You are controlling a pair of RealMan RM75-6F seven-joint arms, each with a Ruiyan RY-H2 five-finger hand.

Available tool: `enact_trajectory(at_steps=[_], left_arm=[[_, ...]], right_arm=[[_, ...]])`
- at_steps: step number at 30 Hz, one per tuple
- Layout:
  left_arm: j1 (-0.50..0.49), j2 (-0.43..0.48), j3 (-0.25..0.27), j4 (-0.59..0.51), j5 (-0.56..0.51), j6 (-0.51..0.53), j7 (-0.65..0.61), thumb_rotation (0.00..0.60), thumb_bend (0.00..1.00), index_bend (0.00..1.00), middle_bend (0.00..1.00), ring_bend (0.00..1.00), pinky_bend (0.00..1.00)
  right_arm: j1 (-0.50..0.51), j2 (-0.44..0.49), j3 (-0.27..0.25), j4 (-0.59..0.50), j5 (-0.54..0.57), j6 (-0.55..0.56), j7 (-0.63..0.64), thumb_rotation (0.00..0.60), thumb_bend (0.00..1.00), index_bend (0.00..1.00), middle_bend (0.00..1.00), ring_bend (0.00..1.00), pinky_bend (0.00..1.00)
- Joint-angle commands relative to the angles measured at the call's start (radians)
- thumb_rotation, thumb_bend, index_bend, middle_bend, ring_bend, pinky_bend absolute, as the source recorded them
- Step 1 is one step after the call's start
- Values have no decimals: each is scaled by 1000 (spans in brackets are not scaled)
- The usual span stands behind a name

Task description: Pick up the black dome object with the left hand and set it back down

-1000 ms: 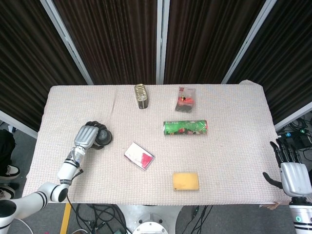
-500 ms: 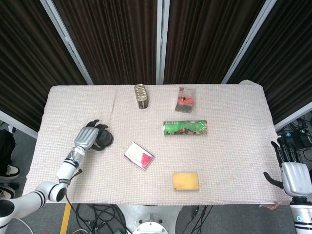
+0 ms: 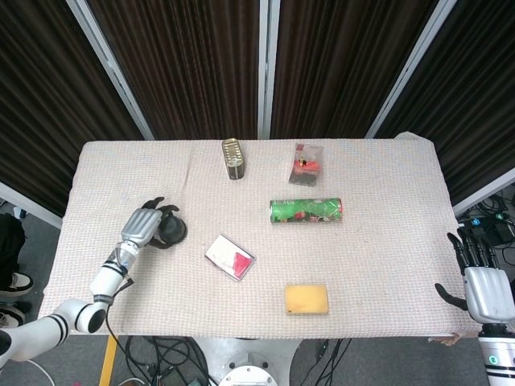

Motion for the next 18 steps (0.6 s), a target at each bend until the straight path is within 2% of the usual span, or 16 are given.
enact_trajectory(at_steps=[1, 11, 18], left_arm=[[-1, 1, -5, -5, -2, 2, 2, 600, 116, 240, 332, 61, 123], [-5, -1, -25, -16, -19, 8, 12, 600, 128, 306, 405, 111, 121], [4, 36, -38, -61, -18, 29, -8, 600, 131, 308, 425, 122, 121]], right_arm=[[0, 0, 0, 0, 1, -1, 0, 600, 101, 0, 0, 0, 0], [2, -2, 1, 7, 10, -10, 5, 600, 101, 0, 0, 0, 0], [3, -1, 3, 7, 12, -10, 6, 600, 101, 0, 0, 0, 0]])
